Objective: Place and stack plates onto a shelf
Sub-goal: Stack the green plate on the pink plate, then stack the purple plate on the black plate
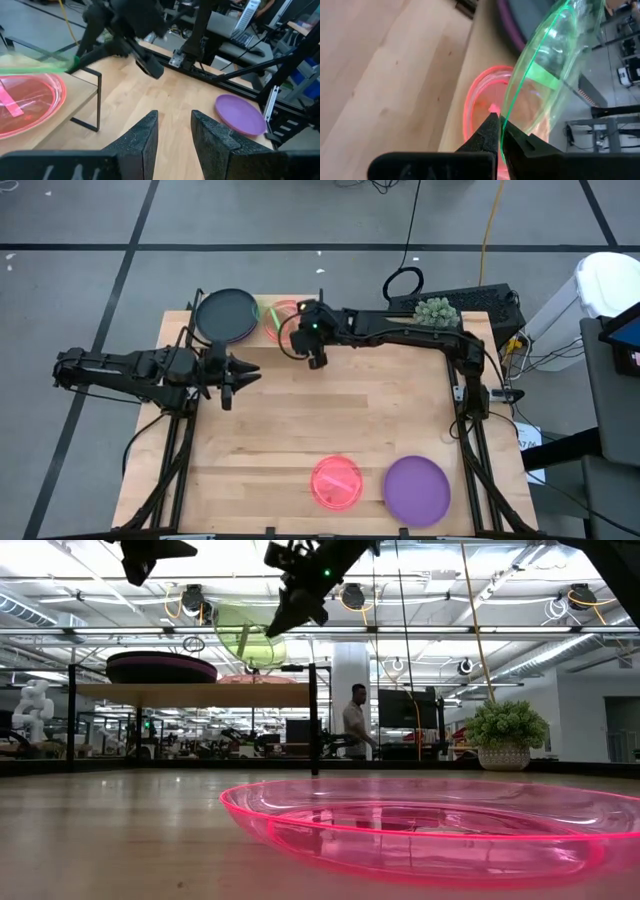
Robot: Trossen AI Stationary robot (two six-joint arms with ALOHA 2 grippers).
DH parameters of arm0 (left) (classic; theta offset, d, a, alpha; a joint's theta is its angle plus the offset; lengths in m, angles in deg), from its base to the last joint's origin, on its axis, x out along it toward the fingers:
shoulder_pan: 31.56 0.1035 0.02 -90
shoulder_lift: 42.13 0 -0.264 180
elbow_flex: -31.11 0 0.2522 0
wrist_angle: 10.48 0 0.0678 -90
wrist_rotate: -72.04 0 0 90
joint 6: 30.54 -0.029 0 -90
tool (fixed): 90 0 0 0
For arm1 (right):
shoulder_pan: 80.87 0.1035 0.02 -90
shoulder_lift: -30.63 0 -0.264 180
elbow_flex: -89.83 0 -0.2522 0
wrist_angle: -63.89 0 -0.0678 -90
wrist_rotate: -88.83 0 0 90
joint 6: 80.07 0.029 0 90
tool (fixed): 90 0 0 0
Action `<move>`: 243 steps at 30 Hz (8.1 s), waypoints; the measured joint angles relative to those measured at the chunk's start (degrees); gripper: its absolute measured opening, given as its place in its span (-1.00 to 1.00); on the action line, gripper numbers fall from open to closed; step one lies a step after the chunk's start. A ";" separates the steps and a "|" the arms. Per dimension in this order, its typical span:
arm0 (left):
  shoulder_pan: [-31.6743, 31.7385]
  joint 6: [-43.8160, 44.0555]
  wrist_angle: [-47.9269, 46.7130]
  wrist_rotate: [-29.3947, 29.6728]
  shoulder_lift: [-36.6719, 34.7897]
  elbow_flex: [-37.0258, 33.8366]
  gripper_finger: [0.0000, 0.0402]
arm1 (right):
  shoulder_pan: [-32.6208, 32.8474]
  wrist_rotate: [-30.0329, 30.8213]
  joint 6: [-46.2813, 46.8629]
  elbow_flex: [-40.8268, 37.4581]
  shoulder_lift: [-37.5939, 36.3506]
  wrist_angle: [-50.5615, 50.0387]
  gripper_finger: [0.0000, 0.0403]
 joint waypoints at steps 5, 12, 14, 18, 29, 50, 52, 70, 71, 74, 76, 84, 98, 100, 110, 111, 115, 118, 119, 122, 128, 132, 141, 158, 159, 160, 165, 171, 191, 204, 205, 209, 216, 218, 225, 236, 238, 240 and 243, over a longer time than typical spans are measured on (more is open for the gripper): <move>0.00 0.05 0.00 0.00 -0.02 0.00 -0.39 | 0.15 0.93 -2.28 -2.16 0.07 -0.18 -1.00; 0.00 0.24 0.00 -0.02 0.00 0.01 -0.39 | 0.25 5.24 -8.62 -3.37 0.07 0.10 -1.00; 0.00 0.20 0.00 -0.02 -0.01 0.00 -0.39 | 0.10 6.03 -9.84 -3.37 0.07 0.28 -1.00; 0.00 0.00 0.00 0.02 0.00 0.00 -0.39 | -0.59 6.01 -11.11 -3.37 0.07 0.27 -1.00; 0.00 -1.14 -0.02 0.11 0.00 0.00 -0.39 | -1.87 5.97 -13.14 -7.05 0.07 3.63 -1.00; 0.00 -1.24 -0.09 0.53 0.00 0.02 -0.39 | -1.17 10.45 -15.72 -11.92 0.07 10.03 -0.72; 0.00 -1.24 -0.09 0.52 0.00 0.02 -0.39 | -1.19 10.49 -15.62 -11.92 0.07 10.11 -0.68; 0.00 0.40 -0.09 0.50 0.00 0.02 -0.39 | -1.43 12.09 -5.89 -11.89 -0.28 11.08 -0.24; 0.00 0.55 -0.09 0.43 0.00 0.02 -0.39 | -1.43 12.02 -5.84 -11.89 -0.37 11.05 -0.23; 0.00 1.11 -0.07 0.04 0.00 0.02 -0.39 | -1.43 12.25 -4.53 -11.89 -0.39 10.98 -0.21; 0.00 1.93 -0.09 0.02 0.00 0.02 -0.39 | -1.35 12.46 -3.03 -11.89 -0.54 10.90 -0.21; -0.14 3.77 0.04 -0.38 0.00 0.02 -0.39 | -1.15 9.56 2.99 -11.94 -3.15 9.44 -0.21; -0.85 10.84 -0.60 -0.46 0.00 0.02 -0.39 | 2.56 8.76 37.66 -11.92 -13.58 -2.02 -0.21; -0.85 12.46 -1.06 -0.52 0.00 0.02 -0.39 | 3.87 8.63 44.05 -11.92 -15.38 -6.04 -0.21; -0.85 12.70 -3.49 -4.51 0.00 0.04 -0.39 | 10.31 -4.42 63.61 -11.87 -20.89 -21.37 -0.21; -0.85 12.73 -3.99 -4.91 0.00 0.04 -0.39 | 11.04 -5.29 65.27 -11.87 -21.12 -22.76 -0.21; -0.85 14.03 -5.73 -7.91 0.02 0.04 -0.39 | 14.04 -8.87 69.73 -11.87 -21.62 -27.36 -0.21; -1.12 15.72 -5.81 -9.70 0.02 0.04 -0.39 | 16.57 -10.79 69.62 -11.87 -21.73 -30.69 -0.21; -1.35 16.34 -5.81 -10.12 0.04 0.04 -0.39 | 17.48 -11.45 68.92 -11.87 -21.92 -32.61 -0.21; -2.49 16.98 -5.81 -11.51 0.63 0.04 -0.39 | 20.08 -12.22 66.90 -11.87 -22.15 -37.76 -0.21; -6.00 18.14 -6.32 -12.12 4.23 0.04 -0.39 | 24.04 -12.28 64.99 -13.08 -22.18 -44.86 -0.21; -8.11 20.02 -5.43 -12.00 8.09 0.04 -0.39 | 27.35 -12.28 66.47 -17.89 -23.04 -43.91 -0.21; -11.92 25.62 0.00 -11.95 16.07 0.06 -0.39 | 34.77 -15.33 68.34 -36.26 -30.50 -33.55 -0.21; -16.77 32.46 10.32 -9.04 24.27 0.06 -0.39 | 42.08 -21.13 69.78 -70.61 -46.61 -0.60 -0.21; -17.31 32.68 10.52 -8.17 24.40 0.06 -0.39 | 42.47 -20.98 69.87 -71.14 -46.62 -0.39 -0.21; -17.78 32.85 10.55 -7.21 24.44 0.06 -0.39 | 42.74 -20.78 69.95 -71.69 -46.61 -0.35 -0.21; -19.67 33.72 10.52 -2.33 24.46 0.06 -0.39 | 43.22 -17.57 70.99 -73.79 -46.60 -0.49 -0.21; -20.26 33.60 10.51 0.48 24.46 0.06 -0.39 | 43.24 -16.50 69.99 -75.38 -46.60 -0.33 -0.21; -20.26 33.33 8.74 2.16 24.44 0.04 -0.39 | 43.24 -18.23 72.97 -80.91 -46.60 3.55 -0.68; -20.26 33.86 8.72 2.17 24.44 0.04 -0.39 | 43.24 -18.24 80.97 -81.00 -46.66 3.65 -0.97; -20.26 33.85 8.68 2.48 24.44 0.04 -0.39 | 43.24 -18.30 81.96 -81.00 -46.66 3.78 -0.98; -20.26 33.62 8.29 4.59 24.44 0.04 -0.39 | 43.24 -18.16 86.43 -81.05 -46.92 4.98 -0.99; -20.24 33.33 7.28 6.37 24.44 0.02 -0.39 | 43.24 -17.88 91.12 -81.07 -47.30 6.22 -0.99; -20.24 33.25 7.25 6.58 24.44 0.02 -0.39 | 43.24 -17.88 92.08 -81.07 -47.30 7.08 -0.99; -20.24 34.27 5.87 8.83 24.44 0.02 -0.39 | 43.24 -18.10 98.55 -81.05 -47.53 10.18 -1.00; -19.40 30.97 7.73 7.95 24.41 0.02 0.10 | 42.80 -13.18 119.66 -79.82 -56.09 10.49 -1.00; -19.21 29.28 7.93 8.48 24.41 0.02 0.28 | 42.07 -10.74 122.58 -77.61 -56.41 9.11 -1.00; -18.63 27.28 8.01 8.60 24.41 0.02 0.40 | 41.13 -8.17 123.28 -74.71 -55.86 6.89 -1.00; -17.53 23.18 9.67 9.26 24.41 0.02 0.49 | 39.23 -3.77 121.69 -69.88 -53.98 3.53 -1.00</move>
